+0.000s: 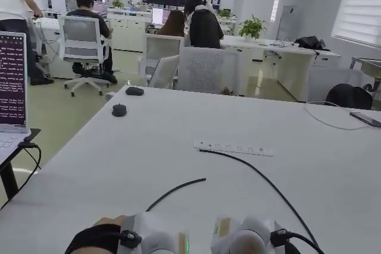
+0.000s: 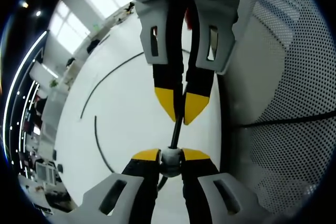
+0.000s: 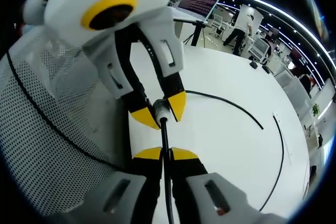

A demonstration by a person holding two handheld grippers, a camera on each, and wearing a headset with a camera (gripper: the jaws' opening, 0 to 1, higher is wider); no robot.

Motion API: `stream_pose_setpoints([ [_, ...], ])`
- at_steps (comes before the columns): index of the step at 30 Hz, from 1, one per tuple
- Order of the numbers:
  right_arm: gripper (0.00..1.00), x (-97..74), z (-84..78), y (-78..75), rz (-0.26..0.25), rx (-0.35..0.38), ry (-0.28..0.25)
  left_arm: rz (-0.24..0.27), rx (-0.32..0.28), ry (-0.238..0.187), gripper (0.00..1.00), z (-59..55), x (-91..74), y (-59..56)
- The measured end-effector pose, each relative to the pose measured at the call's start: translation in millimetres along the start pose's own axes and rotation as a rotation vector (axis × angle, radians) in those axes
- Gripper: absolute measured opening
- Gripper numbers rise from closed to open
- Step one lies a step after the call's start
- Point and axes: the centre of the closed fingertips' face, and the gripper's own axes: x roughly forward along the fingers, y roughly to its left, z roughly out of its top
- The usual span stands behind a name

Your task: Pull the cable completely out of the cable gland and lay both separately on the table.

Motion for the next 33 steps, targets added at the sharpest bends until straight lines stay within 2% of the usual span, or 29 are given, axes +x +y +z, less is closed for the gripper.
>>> stream_pose_setpoints([
  [2,0.03,-0.6,-7.1,-2.7,-0.008,0.005,0.030,0.010,0.017,0.032,0.16,-6.4,0.5,2.0],
  [6,0.03,-1.1,-19.3,-7.6,-0.026,0.033,0.080,0.011,-0.012,0.042,0.16,-10.7,-0.1,3.7],
  [8,0.04,-1.6,-30.3,-11.1,-0.042,0.045,0.129,0.011,-0.016,0.049,0.16,-12.2,-0.3,3.6],
  [12,0.04,-4.9,-54.3,-16.3,-0.071,0.059,0.236,0.011,-0.021,0.051,0.16,-12.2,-1.0,2.9],
  [14,0.04,-6.6,-62.0,-19.5,-0.087,0.076,0.268,0.012,-0.024,0.047,0.16,-11.6,-1.0,3.0],
  [16,0.05,-8.3,-67.6,-22.4,-0.102,0.059,0.302,0.013,-0.025,0.048,0.16,-11.9,-0.9,3.2],
  [18,0.06,-7.6,-69.9,-20.1,-0.093,0.056,0.320,0.015,-0.028,0.044,0.16,-11.1,-1.2,3.5],
  [19,0.09,-7.8,-68.8,-19.1,-0.089,0.060,0.316,0.018,-0.025,0.046,0.16,-11.3,-1.3,3.8],
  [20,0.12,-6.1,-63.5,-16.0,-0.074,0.075,0.287,0.018,-0.020,0.049,0.16,-11.6,-1.4,3.4],
  [23,0.21,-1.5,-39.1,-9.2,-0.038,0.076,0.173,0.015,-0.016,0.032,0.16,-6.7,-2.0,1.8],
  [24,0.23,-1.0,-34.9,-8.3,-0.034,0.073,0.155,0.016,-0.014,0.029,0.16,-5.6,-2.1,1.6],
  [25,0.25,0.4,-21.0,-4.5,-0.017,0.063,0.096,0.020,-0.004,0.015,0.16,-1.2,-2.5,1.5],
  [27,0.26,1.2,-8.9,2.8,0.017,0.037,0.049,0.017,-0.009,-0.004,0.16,3.1,-2.4,1.0],
  [30,0.29,2.1,-0.6,10.5,0.035,-0.002,0.020,0.012,0.006,-0.022,0.16,7.2,-2.6,-0.9],
  [33,0.19,2.4,-1.1,10.1,0.031,-0.014,0.023,0.003,0.008,-0.023,0.16,7.8,-1.9,-3.9],
])
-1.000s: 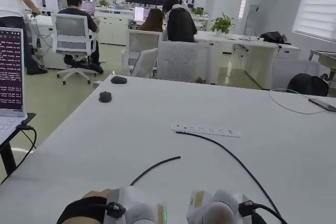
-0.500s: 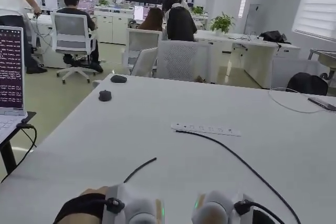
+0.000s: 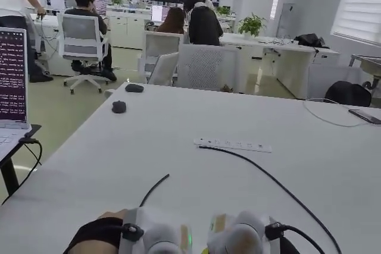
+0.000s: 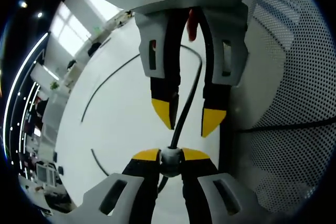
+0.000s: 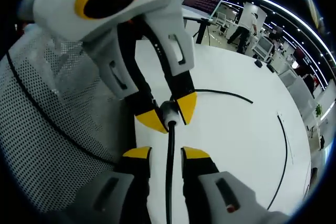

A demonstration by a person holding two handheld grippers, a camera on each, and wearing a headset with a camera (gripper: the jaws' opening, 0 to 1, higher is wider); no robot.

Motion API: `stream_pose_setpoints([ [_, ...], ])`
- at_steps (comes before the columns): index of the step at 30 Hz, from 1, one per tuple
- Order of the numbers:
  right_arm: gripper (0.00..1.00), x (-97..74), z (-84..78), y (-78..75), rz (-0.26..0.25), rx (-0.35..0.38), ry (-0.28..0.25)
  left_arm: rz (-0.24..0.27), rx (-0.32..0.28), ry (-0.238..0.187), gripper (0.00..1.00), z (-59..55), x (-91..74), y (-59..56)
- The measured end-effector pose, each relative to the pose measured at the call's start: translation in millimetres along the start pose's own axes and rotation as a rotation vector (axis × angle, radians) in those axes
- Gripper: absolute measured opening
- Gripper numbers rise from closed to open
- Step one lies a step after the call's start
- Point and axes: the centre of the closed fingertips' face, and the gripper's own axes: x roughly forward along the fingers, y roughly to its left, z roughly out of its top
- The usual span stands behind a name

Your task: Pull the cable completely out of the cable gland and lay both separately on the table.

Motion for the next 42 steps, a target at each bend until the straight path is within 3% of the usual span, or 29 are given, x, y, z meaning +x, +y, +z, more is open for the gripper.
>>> stream_pose_setpoints([
  [2,0.03,-1.6,-5.0,-3.5,-0.012,-0.010,0.020,-0.001,0.006,0.008,0.16,-1.7,0.6,0.0],
  [8,0.02,-1.7,-7.2,-8.4,-0.028,0.031,0.016,0.006,-0.017,-0.002,0.16,-1.3,0.0,3.5],
  [11,0.02,-1.1,-19.4,-11.6,-0.039,0.040,0.068,0.010,-0.010,0.022,0.16,-6.8,0.5,3.7],
  [15,0.03,-4.7,-53.1,-21.2,-0.081,0.134,0.208,0.012,-0.014,0.042,0.15,-11.8,0.3,5.5],
  [18,0.03,-9.3,-75.6,-25.6,-0.104,0.140,0.303,0.007,-0.018,0.060,0.15,-16.0,0.6,4.5],
  [23,0.05,-10.4,-77.4,-27.1,-0.117,0.144,0.320,0.013,-0.029,0.052,0.15,-14.5,0.0,6.1],
  [24,0.09,-10.4,-77.1,-26.9,-0.116,0.140,0.323,0.015,-0.027,0.055,0.15,-15.1,-0.2,6.3],
  [26,0.16,-9.0,-68.4,-26.7,-0.117,0.108,0.287,0.017,-0.023,0.054,0.15,-14.7,-0.4,6.5],
  [31,0.23,-2.9,-19.5,-18.0,-0.063,0.081,0.064,0.021,-0.001,0.027,0.15,-6.2,-0.7,5.4],
  [34,0.22,-3.1,0.1,-10.4,-0.034,0.052,-0.019,0.014,0.018,0.007,0.15,-1.8,-0.8,3.2],
  [42,0.02,-2.1,-3.5,-5.0,-0.012,0.019,-0.002,0.001,0.039,-0.021,0.15,5.5,-1.1,-0.3],
])
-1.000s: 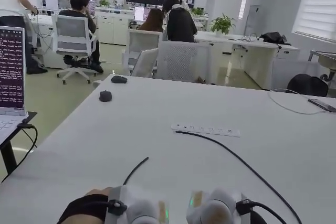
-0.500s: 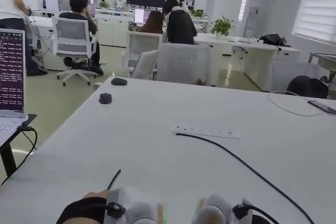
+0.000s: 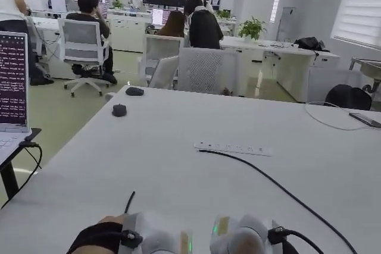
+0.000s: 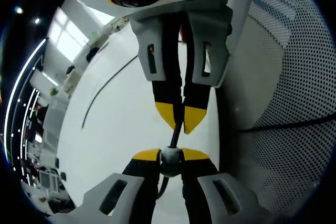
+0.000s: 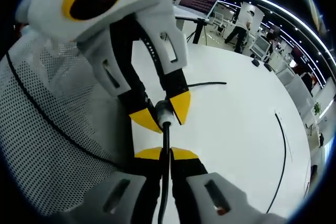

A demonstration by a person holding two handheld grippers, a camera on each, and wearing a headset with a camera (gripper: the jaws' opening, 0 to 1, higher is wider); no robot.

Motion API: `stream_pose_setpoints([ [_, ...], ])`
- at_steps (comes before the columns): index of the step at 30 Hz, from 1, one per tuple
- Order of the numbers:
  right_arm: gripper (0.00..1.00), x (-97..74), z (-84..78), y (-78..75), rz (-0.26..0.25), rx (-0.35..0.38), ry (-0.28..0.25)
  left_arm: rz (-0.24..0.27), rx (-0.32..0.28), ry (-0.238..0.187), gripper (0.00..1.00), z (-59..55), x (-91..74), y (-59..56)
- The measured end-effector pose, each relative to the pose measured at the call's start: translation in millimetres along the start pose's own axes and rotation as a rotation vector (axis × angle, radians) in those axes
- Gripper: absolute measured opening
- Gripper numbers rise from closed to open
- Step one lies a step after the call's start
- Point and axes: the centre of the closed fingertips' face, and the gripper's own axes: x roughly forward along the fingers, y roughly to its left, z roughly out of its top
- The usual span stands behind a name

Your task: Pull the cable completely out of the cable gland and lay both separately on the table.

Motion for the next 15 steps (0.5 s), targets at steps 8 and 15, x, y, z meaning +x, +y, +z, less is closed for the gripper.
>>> stream_pose_setpoints([
  [8,0.02,0.2,-14.1,-7.8,-0.033,0.024,0.059,0.013,-0.019,0.028,0.15,-7.5,0.1,4.3],
  [15,0.03,-4.8,-54.5,-21.1,-0.094,0.100,0.231,0.032,-0.041,0.039,0.15,-11.3,-1.7,9.0],
])
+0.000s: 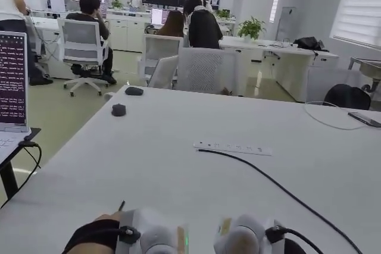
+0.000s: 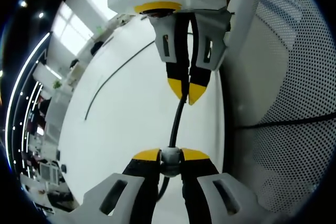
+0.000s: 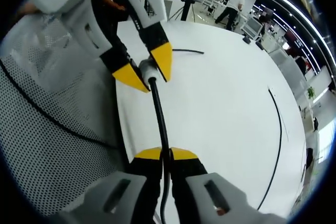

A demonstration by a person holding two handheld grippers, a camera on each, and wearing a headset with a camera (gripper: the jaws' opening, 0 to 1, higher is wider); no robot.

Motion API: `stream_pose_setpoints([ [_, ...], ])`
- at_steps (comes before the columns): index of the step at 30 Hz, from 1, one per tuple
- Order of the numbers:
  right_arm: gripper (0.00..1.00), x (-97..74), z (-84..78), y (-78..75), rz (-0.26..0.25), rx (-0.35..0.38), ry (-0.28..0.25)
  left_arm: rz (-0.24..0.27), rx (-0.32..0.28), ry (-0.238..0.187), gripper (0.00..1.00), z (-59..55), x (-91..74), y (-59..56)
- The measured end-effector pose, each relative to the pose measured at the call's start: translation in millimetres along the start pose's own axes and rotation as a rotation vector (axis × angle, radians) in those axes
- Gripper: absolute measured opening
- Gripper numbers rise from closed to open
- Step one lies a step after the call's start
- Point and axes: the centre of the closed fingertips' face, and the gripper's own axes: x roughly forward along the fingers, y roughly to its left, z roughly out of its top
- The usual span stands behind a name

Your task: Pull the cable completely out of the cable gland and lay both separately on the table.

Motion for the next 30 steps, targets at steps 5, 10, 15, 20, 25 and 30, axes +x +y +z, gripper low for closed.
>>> stream_pose_setpoints([
  [5,0.04,-0.1,-12.9,-1.2,0.001,0.042,0.050,0.002,0.000,0.001,0.15,-0.2,-0.1,-0.2],
  [10,0.23,-0.8,8.5,2.1,0.010,0.016,-0.040,0.001,0.018,-0.001,0.15,1.0,-0.2,-0.9],
  [15,0.21,-5.3,32.5,14.1,0.057,-0.011,-0.146,-0.004,0.034,-0.017,0.15,5.6,-0.4,-3.4],
  [20,0.18,-7.5,43.7,19.3,0.072,-0.048,-0.196,-0.021,0.056,-0.044,0.15,13.7,0.1,-8.6],
  [25,0.02,-6.1,41.7,22.9,0.097,-0.045,-0.194,-0.025,0.061,-0.038,0.15,11.5,0.0,-7.6],
  [30,0.02,-4.3,34.2,18.3,0.083,-0.028,-0.162,-0.016,0.049,-0.020,0.15,6.6,0.2,-4.9],
])
